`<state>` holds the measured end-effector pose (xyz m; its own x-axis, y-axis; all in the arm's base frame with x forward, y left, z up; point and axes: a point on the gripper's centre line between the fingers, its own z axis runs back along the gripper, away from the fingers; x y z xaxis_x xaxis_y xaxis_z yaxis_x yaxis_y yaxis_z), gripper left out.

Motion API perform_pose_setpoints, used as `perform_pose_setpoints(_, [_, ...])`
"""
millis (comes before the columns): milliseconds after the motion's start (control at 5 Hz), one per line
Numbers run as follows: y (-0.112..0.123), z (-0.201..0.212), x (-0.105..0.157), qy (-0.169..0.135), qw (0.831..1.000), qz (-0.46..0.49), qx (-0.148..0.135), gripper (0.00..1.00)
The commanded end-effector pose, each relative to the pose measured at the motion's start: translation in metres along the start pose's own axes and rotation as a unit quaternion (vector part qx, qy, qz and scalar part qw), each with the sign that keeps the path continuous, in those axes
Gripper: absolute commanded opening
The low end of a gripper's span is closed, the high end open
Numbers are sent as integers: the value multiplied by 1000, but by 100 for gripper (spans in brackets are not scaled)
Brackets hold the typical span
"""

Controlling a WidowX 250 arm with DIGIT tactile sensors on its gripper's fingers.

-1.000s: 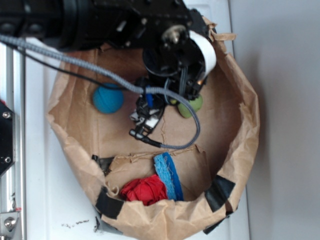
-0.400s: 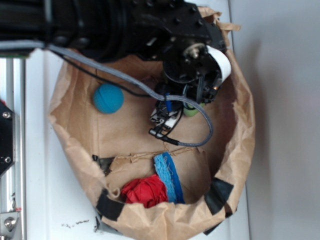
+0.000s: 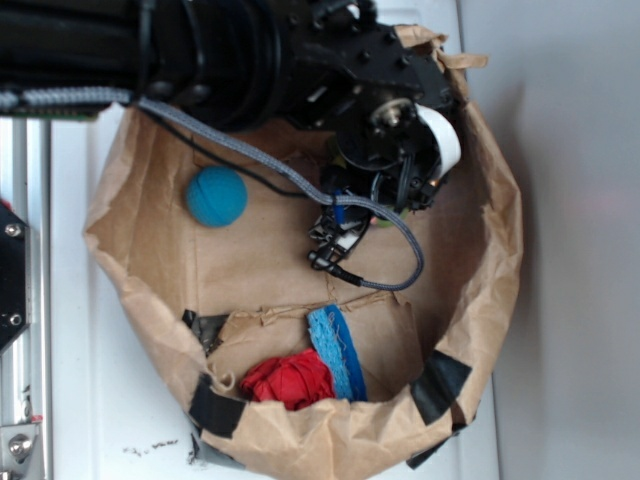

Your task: Grab the green animal.

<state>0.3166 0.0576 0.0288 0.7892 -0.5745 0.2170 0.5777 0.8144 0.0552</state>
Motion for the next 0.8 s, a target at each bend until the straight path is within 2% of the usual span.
perform_pose_setpoints(0, [13,21,-5,-29,999,7,12,0])
perform_pose_setpoints(600, [-2,102,4,-81,995,36,-52,0])
